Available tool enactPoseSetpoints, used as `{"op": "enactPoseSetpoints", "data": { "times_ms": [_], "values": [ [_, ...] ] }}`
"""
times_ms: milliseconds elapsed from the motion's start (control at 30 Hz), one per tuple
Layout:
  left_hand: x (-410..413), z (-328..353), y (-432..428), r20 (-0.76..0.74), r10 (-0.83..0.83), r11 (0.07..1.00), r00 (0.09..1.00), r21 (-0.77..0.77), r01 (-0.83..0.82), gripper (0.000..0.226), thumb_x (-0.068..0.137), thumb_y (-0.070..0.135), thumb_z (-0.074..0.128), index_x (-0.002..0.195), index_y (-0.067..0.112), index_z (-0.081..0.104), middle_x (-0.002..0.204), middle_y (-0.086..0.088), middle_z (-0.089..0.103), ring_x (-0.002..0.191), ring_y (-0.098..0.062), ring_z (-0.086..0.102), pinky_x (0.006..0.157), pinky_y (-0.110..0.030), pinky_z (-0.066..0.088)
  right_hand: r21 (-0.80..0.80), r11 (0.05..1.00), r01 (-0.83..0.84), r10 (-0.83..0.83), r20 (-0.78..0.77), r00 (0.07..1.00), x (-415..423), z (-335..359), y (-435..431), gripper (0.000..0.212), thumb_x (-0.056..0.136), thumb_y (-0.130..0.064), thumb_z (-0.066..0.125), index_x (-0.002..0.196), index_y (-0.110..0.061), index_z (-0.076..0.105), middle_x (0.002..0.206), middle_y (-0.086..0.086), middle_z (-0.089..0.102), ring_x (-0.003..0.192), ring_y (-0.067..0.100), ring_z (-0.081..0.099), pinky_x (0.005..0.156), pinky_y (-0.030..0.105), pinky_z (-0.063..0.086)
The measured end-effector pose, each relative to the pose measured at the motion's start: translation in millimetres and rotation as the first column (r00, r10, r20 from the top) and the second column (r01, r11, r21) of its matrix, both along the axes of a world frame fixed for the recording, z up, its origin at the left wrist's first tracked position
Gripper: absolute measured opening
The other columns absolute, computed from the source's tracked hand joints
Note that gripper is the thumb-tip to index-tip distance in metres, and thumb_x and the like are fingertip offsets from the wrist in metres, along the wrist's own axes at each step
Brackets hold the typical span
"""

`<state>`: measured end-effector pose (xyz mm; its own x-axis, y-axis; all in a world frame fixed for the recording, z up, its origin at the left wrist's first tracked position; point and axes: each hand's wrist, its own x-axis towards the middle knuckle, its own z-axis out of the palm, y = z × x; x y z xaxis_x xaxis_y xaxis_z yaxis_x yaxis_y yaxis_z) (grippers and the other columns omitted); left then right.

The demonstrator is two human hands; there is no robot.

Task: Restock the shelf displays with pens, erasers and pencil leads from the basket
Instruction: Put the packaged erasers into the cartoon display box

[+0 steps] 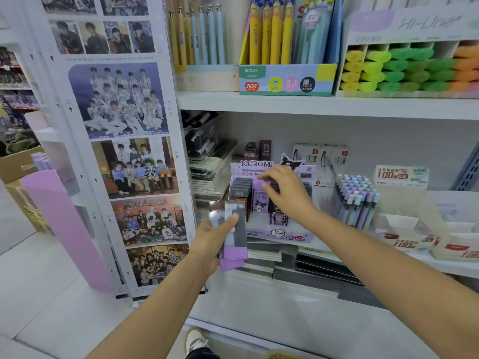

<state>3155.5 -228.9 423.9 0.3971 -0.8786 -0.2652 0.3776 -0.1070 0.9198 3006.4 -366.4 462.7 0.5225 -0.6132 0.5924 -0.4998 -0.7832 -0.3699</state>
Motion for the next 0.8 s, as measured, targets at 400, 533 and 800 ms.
{"op": "enactPoseSetpoints", "data": {
  "times_ms": [400,533,800],
  "values": [
    [-57.8,21.8,28.1,0.031,-0.145,0.988,0.989,-0.056,0.146,0.040,0.079,0.015,0.075,0.116,0.006,0.063,0.089,-0.010,0.075,0.065,-0.017,0.070,0.051,-0.028,0.054,0.518,0.790,-0.328,0.048,0.482,0.875,-54.2,3.2,71.4,0.024,0.092,-0.007,0.062,0.114,-0.015,0.062,0.111,0.010,0.063,0.089,0.020,0.063,0.076,0.028,0.057],
    [-68.8,25.2,37.4,0.057,-0.110,0.994,0.992,0.010,0.109,0.043,0.074,0.022,0.079,0.113,0.010,0.065,0.080,-0.006,0.075,0.061,-0.016,0.070,0.049,-0.026,0.053,0.513,0.777,-0.364,0.109,0.461,0.881,-80.1,2.7,79.1,0.027,0.094,0.000,0.055,0.118,-0.007,0.065,0.133,0.001,0.055,0.104,0.015,0.063,0.082,0.023,0.055],
    [-85.6,40.3,46.7,-0.096,-0.118,0.980,0.988,0.146,0.131,0.045,0.088,0.051,0.061,0.103,0.009,0.066,0.066,-0.009,0.070,0.047,-0.021,0.064,0.041,-0.027,0.051,0.491,0.812,-0.316,0.139,0.362,0.922,-110.9,-15.6,91.0,0.032,0.083,-0.003,0.070,0.113,-0.015,0.071,0.116,-0.002,0.068,0.102,0.012,0.065,0.090,0.025,0.053]
  ]
}}
